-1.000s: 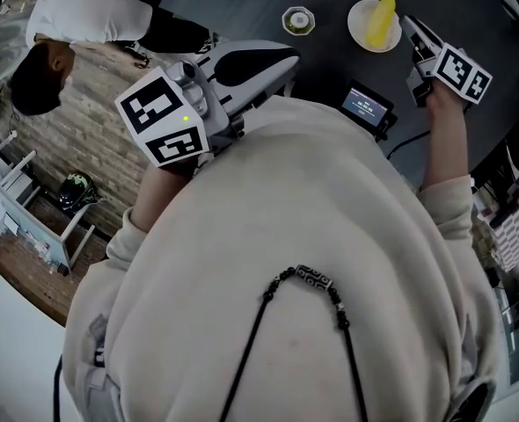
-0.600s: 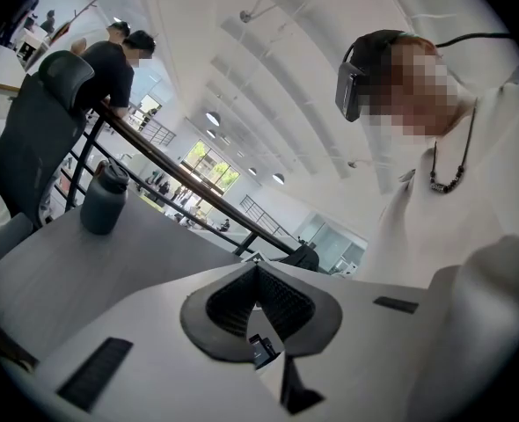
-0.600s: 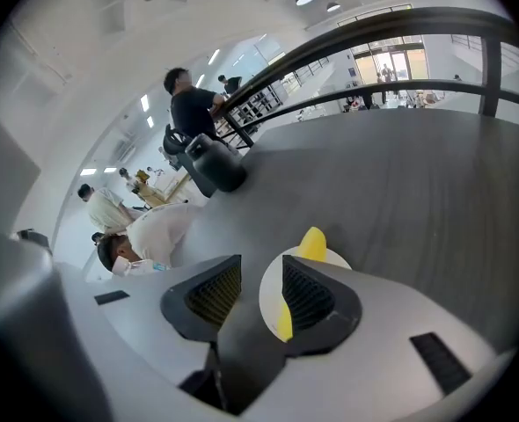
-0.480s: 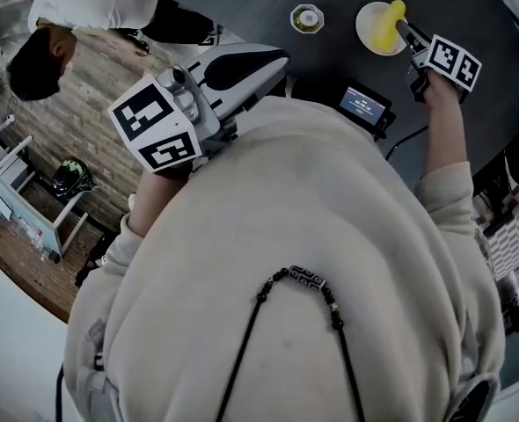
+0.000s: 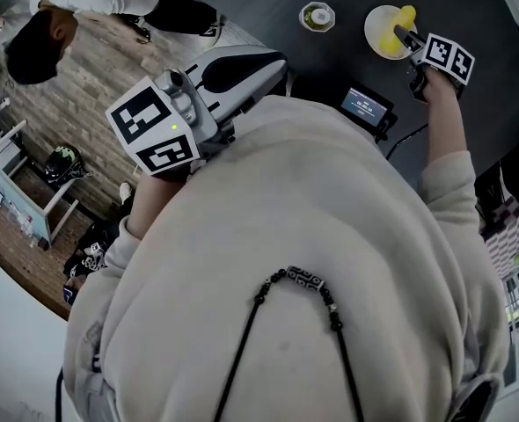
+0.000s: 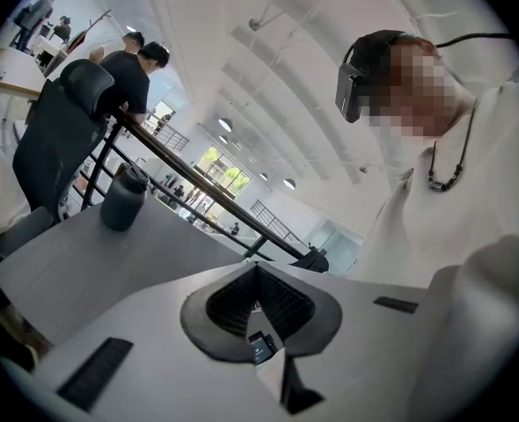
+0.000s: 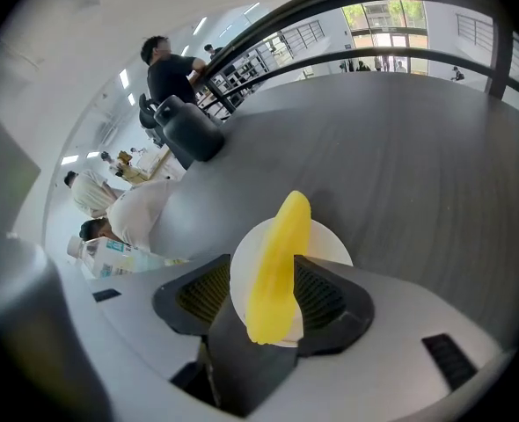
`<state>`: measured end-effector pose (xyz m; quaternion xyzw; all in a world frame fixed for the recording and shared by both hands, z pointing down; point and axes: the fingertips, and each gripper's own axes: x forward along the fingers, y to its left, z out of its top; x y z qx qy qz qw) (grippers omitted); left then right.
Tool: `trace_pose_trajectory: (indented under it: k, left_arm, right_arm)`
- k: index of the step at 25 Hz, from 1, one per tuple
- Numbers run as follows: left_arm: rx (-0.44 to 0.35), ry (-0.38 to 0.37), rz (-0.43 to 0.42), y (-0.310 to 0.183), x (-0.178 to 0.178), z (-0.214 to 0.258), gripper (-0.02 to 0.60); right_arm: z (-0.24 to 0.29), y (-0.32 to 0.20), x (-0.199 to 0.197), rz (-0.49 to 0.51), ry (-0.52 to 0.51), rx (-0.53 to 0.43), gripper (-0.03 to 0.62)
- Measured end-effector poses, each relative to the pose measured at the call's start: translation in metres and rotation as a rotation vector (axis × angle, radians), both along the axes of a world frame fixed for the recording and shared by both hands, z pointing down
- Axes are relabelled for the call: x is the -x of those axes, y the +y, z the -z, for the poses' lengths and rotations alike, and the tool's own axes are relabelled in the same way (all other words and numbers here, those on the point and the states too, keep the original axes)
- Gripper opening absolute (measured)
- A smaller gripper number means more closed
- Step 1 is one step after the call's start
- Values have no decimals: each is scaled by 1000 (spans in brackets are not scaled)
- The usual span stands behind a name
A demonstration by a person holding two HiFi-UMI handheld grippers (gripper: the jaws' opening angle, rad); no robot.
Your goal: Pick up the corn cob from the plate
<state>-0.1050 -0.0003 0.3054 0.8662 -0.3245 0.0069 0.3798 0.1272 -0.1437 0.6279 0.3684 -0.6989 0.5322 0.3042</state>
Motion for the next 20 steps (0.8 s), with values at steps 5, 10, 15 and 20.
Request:
trace_pose_trajectory:
  k: [5, 10, 15, 20]
  left_arm:
    - [5, -8, 27, 4, 5, -4, 2]
    - [12, -14, 47, 9, 5, -8, 2]
    - [20, 1, 49, 10, 5, -12, 2]
    - [12, 6, 41, 11, 4, -5, 3]
  right_arm:
    - [-28, 4, -8, 27, 90, 37, 255]
    - [-41, 7, -4, 10, 45, 69, 264]
    - [-51, 12, 8, 13, -9, 89, 261]
    - [-47, 11, 6, 33, 20, 82, 251]
